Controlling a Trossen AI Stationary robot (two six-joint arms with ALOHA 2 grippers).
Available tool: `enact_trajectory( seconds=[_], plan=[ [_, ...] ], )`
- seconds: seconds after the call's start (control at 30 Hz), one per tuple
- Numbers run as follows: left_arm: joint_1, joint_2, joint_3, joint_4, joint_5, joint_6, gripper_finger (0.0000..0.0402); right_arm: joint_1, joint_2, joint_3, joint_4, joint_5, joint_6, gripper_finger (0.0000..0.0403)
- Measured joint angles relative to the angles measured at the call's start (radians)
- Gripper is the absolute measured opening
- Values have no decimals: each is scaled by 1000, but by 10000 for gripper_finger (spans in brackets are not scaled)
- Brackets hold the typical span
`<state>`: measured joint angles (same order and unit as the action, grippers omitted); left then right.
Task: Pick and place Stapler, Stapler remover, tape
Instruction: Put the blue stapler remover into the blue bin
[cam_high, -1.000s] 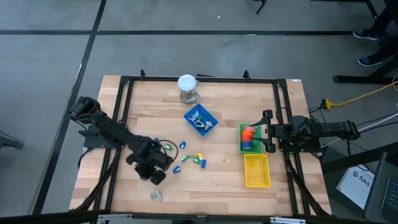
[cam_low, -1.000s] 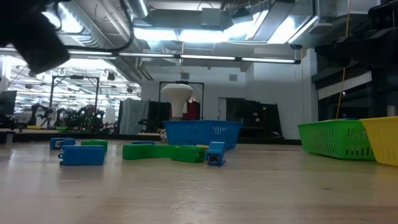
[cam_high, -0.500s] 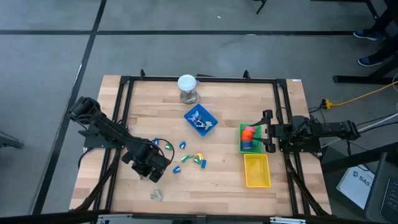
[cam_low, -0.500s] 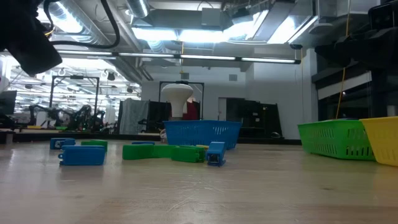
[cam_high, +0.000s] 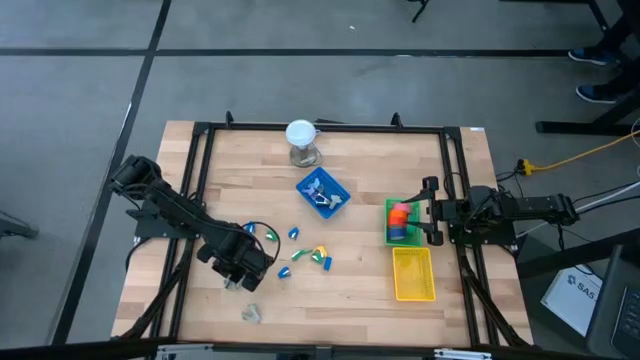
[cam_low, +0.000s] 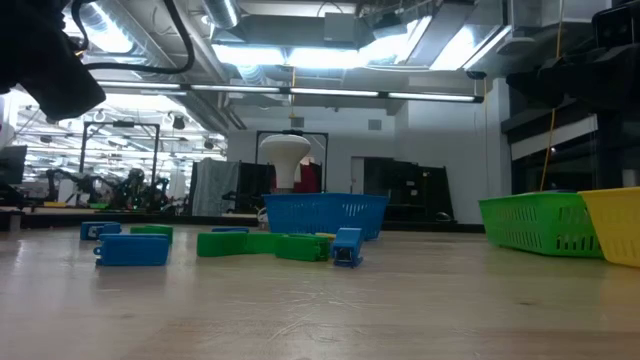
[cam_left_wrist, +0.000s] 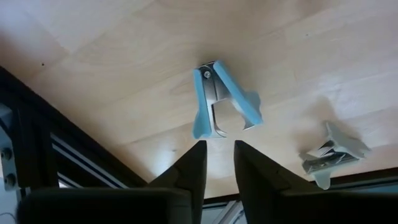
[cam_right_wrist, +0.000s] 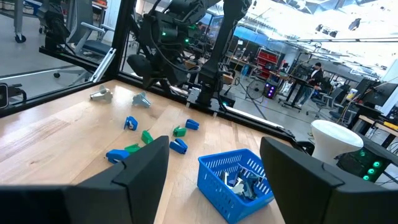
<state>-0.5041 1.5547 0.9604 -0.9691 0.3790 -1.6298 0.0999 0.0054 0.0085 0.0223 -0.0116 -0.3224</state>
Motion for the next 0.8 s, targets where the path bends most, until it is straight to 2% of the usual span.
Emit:
enact_trajectory(
  seconds=[0.3, 0.4, 0.57, 0.8],
  plan=[
    [-4, 0, -19, -6, 7, -61, 113, 0, 0, 0, 0, 0, 0, 259],
    [-10, 0, -59, 49, 15, -61, 113, 0, 0, 0, 0, 0, 0, 259],
    [-29, 1, -142, 190, 95, -60, 106, 0, 0, 0, 0, 0, 0, 259],
    [-58, -1, -182, 205, 104, -58, 93, 0, 0, 0, 0, 0, 0, 259]
  ],
)
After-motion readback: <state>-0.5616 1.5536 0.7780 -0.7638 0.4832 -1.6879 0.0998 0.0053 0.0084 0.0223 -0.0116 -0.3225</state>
